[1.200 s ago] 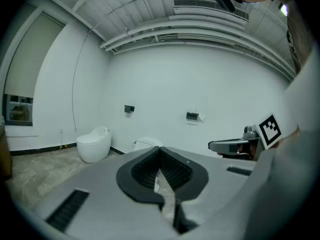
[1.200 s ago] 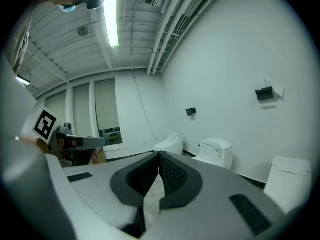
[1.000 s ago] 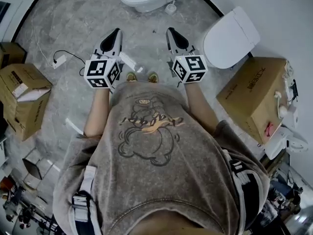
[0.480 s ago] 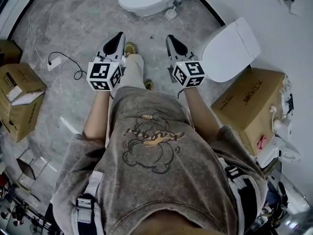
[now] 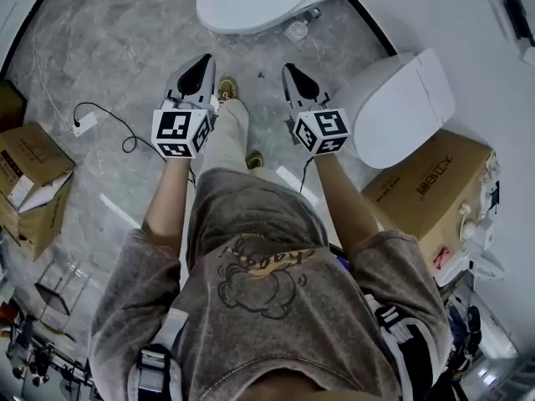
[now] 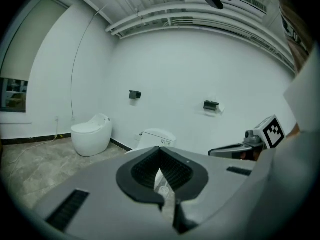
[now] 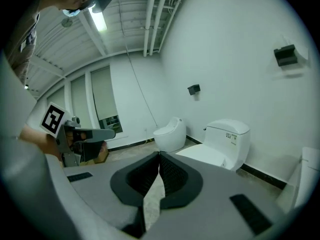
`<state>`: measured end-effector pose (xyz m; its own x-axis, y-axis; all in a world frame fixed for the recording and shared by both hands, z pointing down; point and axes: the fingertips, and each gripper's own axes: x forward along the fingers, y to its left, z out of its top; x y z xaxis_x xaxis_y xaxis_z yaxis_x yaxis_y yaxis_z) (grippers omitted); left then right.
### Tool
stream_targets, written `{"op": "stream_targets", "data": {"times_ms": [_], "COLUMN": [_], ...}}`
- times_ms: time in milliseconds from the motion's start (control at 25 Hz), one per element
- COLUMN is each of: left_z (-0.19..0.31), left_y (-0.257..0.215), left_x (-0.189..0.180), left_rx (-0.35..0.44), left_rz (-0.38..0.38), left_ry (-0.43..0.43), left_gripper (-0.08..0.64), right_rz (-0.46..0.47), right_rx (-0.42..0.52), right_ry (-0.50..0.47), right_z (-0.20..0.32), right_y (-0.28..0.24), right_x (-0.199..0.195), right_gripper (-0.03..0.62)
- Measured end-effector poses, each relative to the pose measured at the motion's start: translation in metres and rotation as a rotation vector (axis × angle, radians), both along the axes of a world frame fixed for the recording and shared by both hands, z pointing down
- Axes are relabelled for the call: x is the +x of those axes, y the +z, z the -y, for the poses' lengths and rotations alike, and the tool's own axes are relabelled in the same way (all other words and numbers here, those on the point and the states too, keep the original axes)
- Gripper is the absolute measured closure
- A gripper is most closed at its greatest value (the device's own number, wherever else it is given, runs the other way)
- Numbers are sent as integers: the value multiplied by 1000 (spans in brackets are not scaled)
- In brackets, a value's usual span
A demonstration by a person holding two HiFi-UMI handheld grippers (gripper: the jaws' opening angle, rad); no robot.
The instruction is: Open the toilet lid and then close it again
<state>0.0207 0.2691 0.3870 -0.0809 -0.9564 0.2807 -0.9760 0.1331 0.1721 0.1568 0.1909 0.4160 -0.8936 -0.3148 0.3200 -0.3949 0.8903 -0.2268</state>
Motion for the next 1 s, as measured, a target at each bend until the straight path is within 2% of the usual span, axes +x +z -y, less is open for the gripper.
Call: {"op": "stream_targets", "data": {"times_ms": [360, 720, 1000], "left_z": [66, 114, 124], "left_y": [139, 304, 388], "left_x": [-59, -91, -112], "left_rx": [-104, -184, -247], "left_rz": [-37, -86, -98], "left_ry": [3, 9, 0], "left_gripper": [551, 551, 551], "right_rz": [-67, -138, -175], "right_rx": [-78, -170, -181], "right_ry": [-38, -23, -47], "right_z": [54, 91, 107], "right_y": [134, 292, 361], "right_x": [-75, -121, -149], "right_gripper": [565, 565, 565]}}
